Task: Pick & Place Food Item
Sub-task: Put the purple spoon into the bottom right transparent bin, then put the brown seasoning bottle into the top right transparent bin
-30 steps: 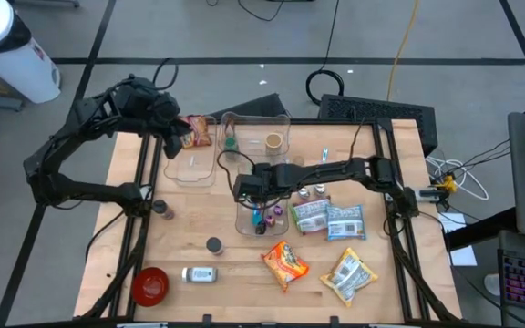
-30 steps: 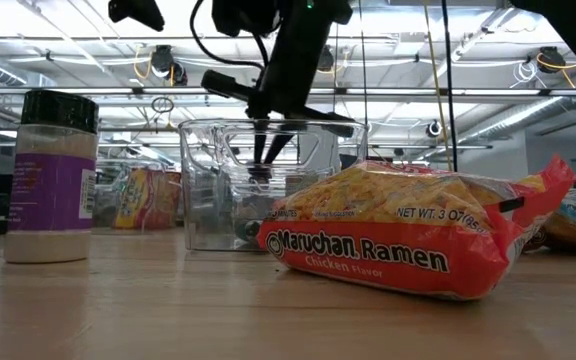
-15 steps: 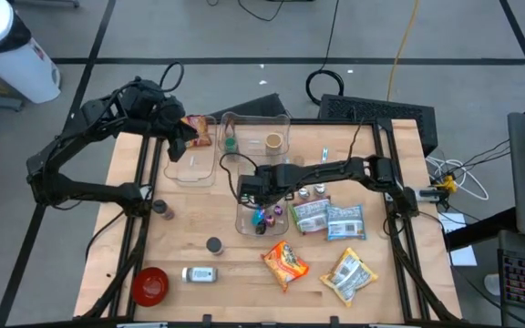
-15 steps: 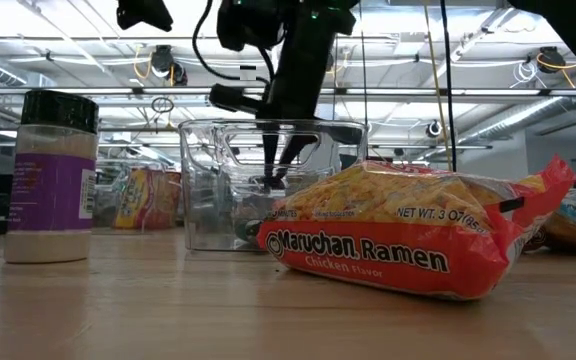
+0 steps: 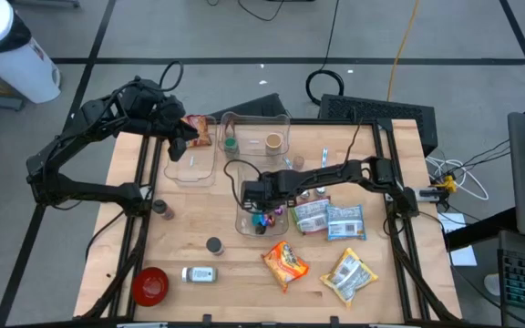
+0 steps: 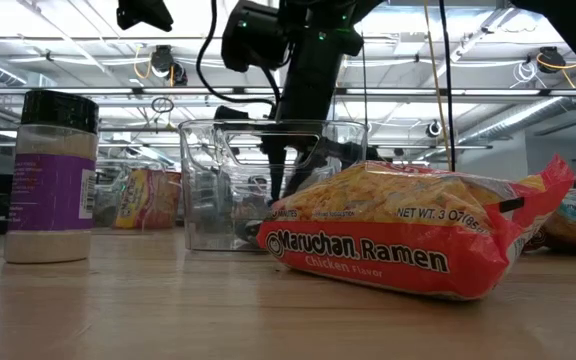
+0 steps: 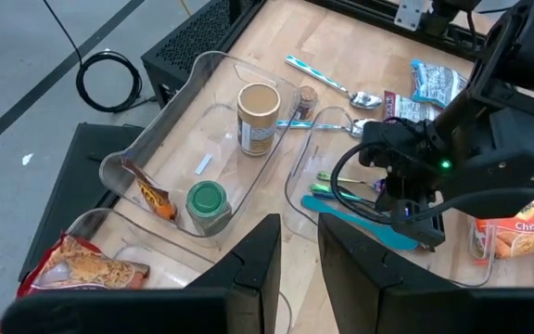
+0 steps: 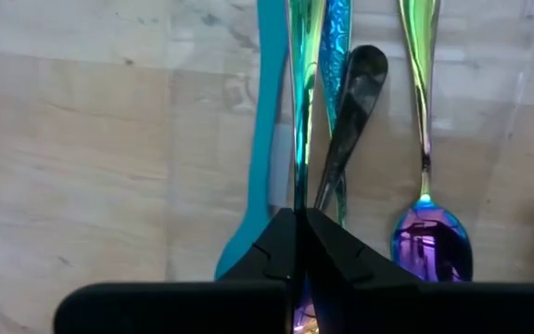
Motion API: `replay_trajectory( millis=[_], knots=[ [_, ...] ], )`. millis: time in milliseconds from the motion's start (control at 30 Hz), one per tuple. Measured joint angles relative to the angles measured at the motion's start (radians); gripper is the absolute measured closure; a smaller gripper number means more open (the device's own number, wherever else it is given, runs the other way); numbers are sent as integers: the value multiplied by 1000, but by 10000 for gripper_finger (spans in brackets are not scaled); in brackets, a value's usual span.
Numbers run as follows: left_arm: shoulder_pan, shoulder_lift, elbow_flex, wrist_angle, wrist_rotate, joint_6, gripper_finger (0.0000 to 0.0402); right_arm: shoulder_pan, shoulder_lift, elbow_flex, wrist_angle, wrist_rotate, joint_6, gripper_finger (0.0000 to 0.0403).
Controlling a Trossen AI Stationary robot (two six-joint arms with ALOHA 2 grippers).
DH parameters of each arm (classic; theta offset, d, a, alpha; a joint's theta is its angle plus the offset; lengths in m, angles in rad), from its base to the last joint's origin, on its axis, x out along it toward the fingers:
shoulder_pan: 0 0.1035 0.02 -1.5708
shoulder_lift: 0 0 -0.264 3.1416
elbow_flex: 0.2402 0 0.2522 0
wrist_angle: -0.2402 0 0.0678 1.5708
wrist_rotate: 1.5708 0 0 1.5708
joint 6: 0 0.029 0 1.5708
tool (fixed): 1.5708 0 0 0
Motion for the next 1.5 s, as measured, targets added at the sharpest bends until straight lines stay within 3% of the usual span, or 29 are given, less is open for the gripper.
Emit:
replay_trajectory(
  millis=[433, 967, 1367, 1500],
  knots=[
    [0, 0, 0, -1, 0, -3, 321, 0, 0, -5, 1, -22, -13, 402],
    [0, 0, 0, -2, 0, -15, 321, 0, 0, -5, 20, -14, -15, 357],
    [0, -31, 0, 4, 7, -2, 321, -7, -22, -3, 147, 56, -72, 356],
    [0, -69, 0, 66, 115, -37, 321, -6, -46, -6, 279, 170, -152, 356]
  ],
)
